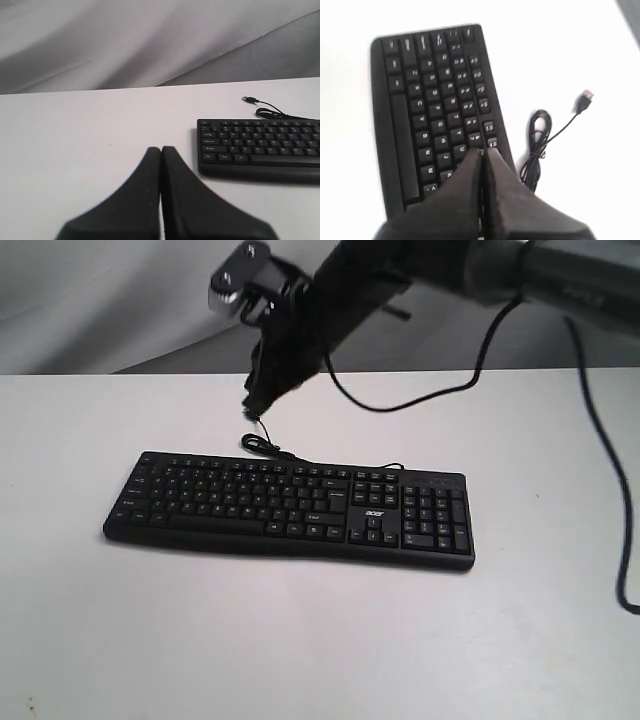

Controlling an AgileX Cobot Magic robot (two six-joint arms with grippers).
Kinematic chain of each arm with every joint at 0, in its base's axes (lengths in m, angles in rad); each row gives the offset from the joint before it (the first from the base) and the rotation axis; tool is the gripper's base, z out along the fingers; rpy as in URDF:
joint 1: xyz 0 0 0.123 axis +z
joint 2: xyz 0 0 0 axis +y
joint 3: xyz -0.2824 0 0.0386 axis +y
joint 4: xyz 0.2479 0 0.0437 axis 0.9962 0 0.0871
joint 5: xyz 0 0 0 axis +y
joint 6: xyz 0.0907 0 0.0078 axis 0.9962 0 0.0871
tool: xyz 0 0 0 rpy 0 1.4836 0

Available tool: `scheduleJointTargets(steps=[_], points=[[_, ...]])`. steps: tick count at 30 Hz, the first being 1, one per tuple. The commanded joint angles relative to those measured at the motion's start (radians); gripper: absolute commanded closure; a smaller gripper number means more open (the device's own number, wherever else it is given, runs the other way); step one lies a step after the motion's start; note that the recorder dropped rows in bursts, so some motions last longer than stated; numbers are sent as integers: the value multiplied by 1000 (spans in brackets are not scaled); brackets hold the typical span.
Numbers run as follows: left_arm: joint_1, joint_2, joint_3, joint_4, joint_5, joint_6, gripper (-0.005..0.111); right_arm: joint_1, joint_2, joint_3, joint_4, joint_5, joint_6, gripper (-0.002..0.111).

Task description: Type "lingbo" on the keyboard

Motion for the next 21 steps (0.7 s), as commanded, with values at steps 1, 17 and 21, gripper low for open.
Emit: scheduleJointTargets(steps=[1,17,21], points=[[1,-4,5,-4,-7,-2,106,0,-253,73,-74,14,65,108],[1,-4,5,-4,-7,-2,106,2,-1394,988,-119,-640,249,108],[1,-4,5,-4,-7,-2,106,2,-1582,1040,-117,-640,249,108]])
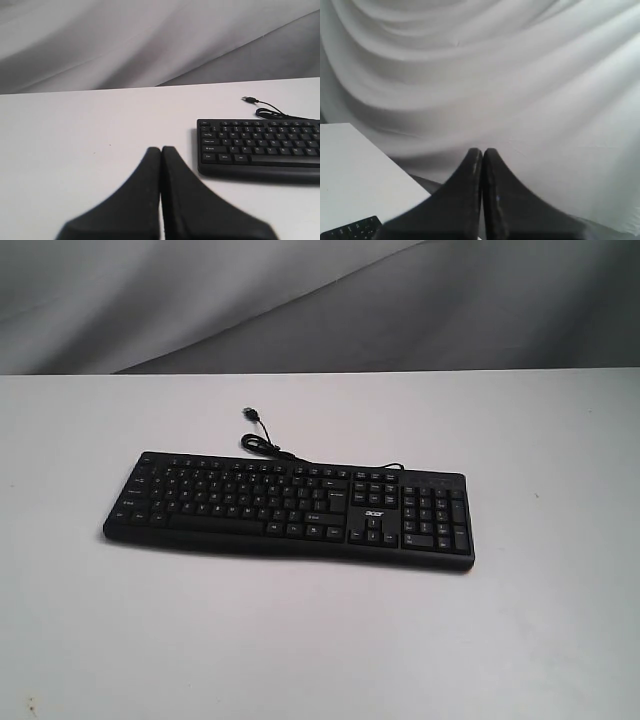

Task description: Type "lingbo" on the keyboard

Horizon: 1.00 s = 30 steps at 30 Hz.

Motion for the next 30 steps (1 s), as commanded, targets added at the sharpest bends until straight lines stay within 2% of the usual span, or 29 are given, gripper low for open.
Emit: scheduleJointTargets(steps=[1,3,6,11,14,15,16,17,18,20,24,27,30], points=[[1,-4,5,-4,-7,-2,106,2,-149,17,-2,-17,7,108],[1,-4,5,-4,-7,-2,106,0,-227,17,-23,-30,32,108],[1,-4,5,-4,-7,-2,106,0,-296,17,-181,25,230,108],[1,-4,5,-4,-7,-2,106,0,-308,27,-536,246,676,108],[1,-4,5,-4,-7,-2,106,-66,-316,101,-653,242,822,108],[1,-4,5,-4,-7,-2,106,-116,-328,139,-653,215,841,108],[1,-4,5,-4,-7,-2,106,-226,-352,230,-625,133,845,108],[1,-4,5,-4,-7,-2,106,-278,-375,293,-593,77,845,108],[1,-4,5,-4,-7,-2,106,-368,-418,396,-553,-42,845,108],[1,-4,5,-4,-7,-2,106,-452,-494,546,-528,-155,845,108],[1,-4,5,-4,-7,-2,106,-546,-603,738,-526,-179,793,108],[1,-4,5,-4,-7,-2,106,-558,-658,755,-526,-48,666,108],[1,-4,5,-4,-7,-2,106,-557,-667,755,-526,35,632,108]])
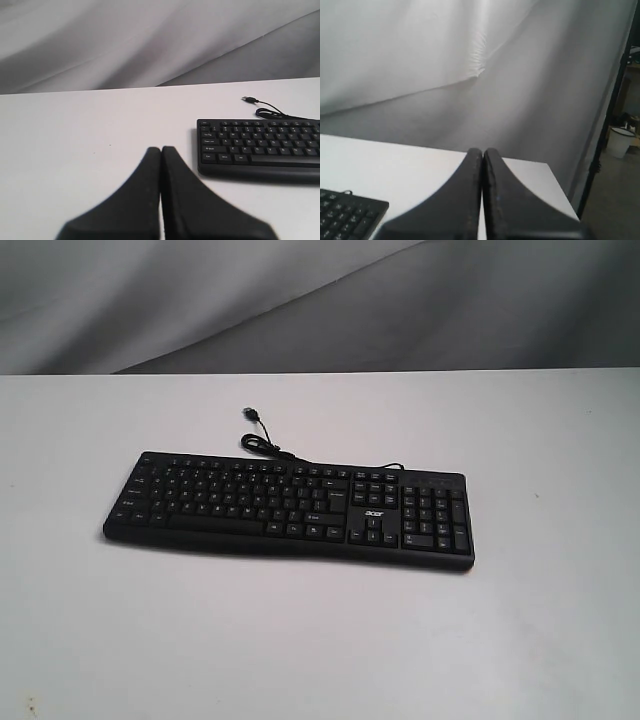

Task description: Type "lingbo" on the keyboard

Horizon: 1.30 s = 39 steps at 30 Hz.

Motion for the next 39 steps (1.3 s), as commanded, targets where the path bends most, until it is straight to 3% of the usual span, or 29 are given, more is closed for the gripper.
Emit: scheduleJointTargets(steps=[1,16,39], points=[[1,-4,5,-4,-7,-2,106,-7,-10,5,5,96,-48,108],[1,-4,5,-4,-7,-2,106,-59,-10,179,138,72,-45,108],[1,-4,5,-4,-7,-2,106,-67,-10,181,264,103,-42,108]])
